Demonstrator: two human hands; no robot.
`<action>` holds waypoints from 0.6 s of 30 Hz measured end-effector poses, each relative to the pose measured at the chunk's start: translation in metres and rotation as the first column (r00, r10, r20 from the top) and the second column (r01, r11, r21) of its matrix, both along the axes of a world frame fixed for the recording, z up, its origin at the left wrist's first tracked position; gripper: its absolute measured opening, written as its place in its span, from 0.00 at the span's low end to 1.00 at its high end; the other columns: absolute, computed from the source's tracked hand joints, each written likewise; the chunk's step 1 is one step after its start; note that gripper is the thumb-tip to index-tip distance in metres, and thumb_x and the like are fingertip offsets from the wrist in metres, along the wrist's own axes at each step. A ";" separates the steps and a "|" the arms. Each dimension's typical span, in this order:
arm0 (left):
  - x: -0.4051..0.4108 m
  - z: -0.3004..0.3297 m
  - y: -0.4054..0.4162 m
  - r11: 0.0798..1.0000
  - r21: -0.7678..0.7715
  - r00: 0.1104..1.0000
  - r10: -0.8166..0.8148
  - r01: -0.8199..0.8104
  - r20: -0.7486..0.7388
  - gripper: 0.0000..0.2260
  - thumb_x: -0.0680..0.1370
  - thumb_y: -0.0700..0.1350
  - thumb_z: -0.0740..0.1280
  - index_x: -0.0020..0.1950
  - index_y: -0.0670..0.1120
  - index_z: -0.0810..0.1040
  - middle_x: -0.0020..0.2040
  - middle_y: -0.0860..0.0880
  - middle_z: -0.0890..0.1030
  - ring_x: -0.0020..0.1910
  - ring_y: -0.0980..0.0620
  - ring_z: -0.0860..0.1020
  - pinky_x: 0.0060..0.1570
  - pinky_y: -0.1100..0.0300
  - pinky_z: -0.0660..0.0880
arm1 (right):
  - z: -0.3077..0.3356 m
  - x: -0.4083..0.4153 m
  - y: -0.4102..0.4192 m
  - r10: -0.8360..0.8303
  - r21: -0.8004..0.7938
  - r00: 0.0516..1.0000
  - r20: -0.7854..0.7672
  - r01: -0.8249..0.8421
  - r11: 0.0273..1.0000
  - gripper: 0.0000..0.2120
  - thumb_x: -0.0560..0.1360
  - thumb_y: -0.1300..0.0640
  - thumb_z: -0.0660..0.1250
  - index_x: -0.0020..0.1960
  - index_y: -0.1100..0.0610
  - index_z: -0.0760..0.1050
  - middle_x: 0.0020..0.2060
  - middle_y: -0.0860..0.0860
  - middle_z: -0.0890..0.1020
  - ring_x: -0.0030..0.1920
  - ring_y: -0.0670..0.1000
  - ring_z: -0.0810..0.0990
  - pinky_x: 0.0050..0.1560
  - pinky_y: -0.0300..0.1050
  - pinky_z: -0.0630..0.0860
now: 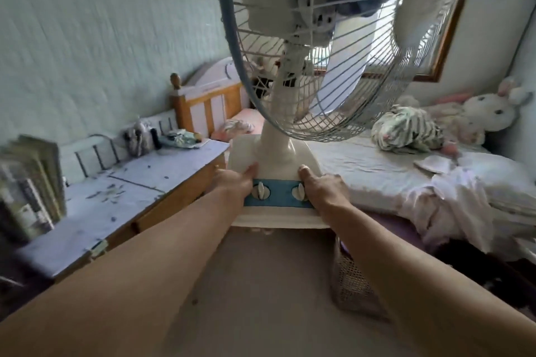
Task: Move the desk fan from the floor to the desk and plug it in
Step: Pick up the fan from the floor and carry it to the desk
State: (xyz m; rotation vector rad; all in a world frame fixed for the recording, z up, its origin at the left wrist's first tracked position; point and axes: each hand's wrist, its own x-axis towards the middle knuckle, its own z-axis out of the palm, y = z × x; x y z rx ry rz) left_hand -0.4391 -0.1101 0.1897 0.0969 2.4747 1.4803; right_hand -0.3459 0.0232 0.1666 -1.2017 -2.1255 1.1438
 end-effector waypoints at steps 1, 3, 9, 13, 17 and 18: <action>-0.006 0.000 -0.006 0.998 0.046 0.999 0.041 -0.041 0.012 0.35 0.71 0.63 0.67 0.68 0.39 0.69 0.64 0.40 0.76 0.61 0.41 0.75 0.61 0.50 0.72 | 0.000 -0.012 -0.002 0.032 0.001 0.999 0.015 -0.032 0.999 0.32 0.71 0.34 0.58 0.53 0.62 0.78 0.50 0.60 0.81 0.45 0.58 0.78 0.44 0.46 0.71; -0.017 0.001 -0.016 0.984 0.105 0.990 0.139 -0.141 0.025 0.33 0.71 0.61 0.69 0.66 0.40 0.71 0.63 0.41 0.76 0.59 0.41 0.76 0.55 0.53 0.72 | 0.000 -0.036 -0.007 0.098 -0.016 0.995 0.022 -0.098 0.995 0.32 0.70 0.34 0.59 0.54 0.62 0.78 0.51 0.61 0.81 0.46 0.59 0.78 0.44 0.46 0.71; -0.051 -0.001 -0.047 0.919 0.103 0.925 0.378 -0.380 0.036 0.38 0.69 0.63 0.69 0.70 0.39 0.68 0.68 0.41 0.73 0.64 0.41 0.74 0.58 0.53 0.72 | -0.003 -0.104 -0.026 0.309 -0.043 0.951 -0.008 -0.309 0.950 0.31 0.68 0.34 0.60 0.56 0.59 0.77 0.53 0.59 0.81 0.50 0.59 0.79 0.54 0.51 0.75; -0.071 -0.006 -0.068 0.866 0.067 0.869 0.493 -0.495 0.041 0.37 0.69 0.65 0.68 0.68 0.40 0.71 0.66 0.41 0.75 0.62 0.41 0.75 0.57 0.53 0.72 | -0.002 -0.145 -0.041 0.423 -0.012 0.905 0.051 -0.423 0.906 0.35 0.69 0.34 0.59 0.61 0.62 0.74 0.56 0.60 0.80 0.53 0.59 0.78 0.53 0.48 0.73; -0.092 -0.008 -0.090 0.820 -0.013 0.819 0.573 -0.573 0.016 0.37 0.70 0.65 0.67 0.67 0.39 0.70 0.66 0.41 0.75 0.62 0.40 0.75 0.52 0.54 0.72 | -0.004 -0.182 -0.063 0.512 0.038 0.856 0.074 -0.515 0.856 0.33 0.70 0.35 0.58 0.61 0.61 0.75 0.57 0.60 0.80 0.54 0.59 0.78 0.50 0.46 0.71; -0.098 -0.010 -0.096 0.807 -0.024 0.807 0.591 -0.590 0.009 0.37 0.70 0.65 0.67 0.67 0.39 0.70 0.66 0.41 0.75 0.62 0.40 0.75 0.50 0.54 0.71 | -0.004 -0.191 -0.068 0.525 0.031 0.848 0.076 -0.528 0.849 0.34 0.70 0.35 0.59 0.61 0.62 0.75 0.56 0.60 0.80 0.55 0.59 0.78 0.49 0.45 0.71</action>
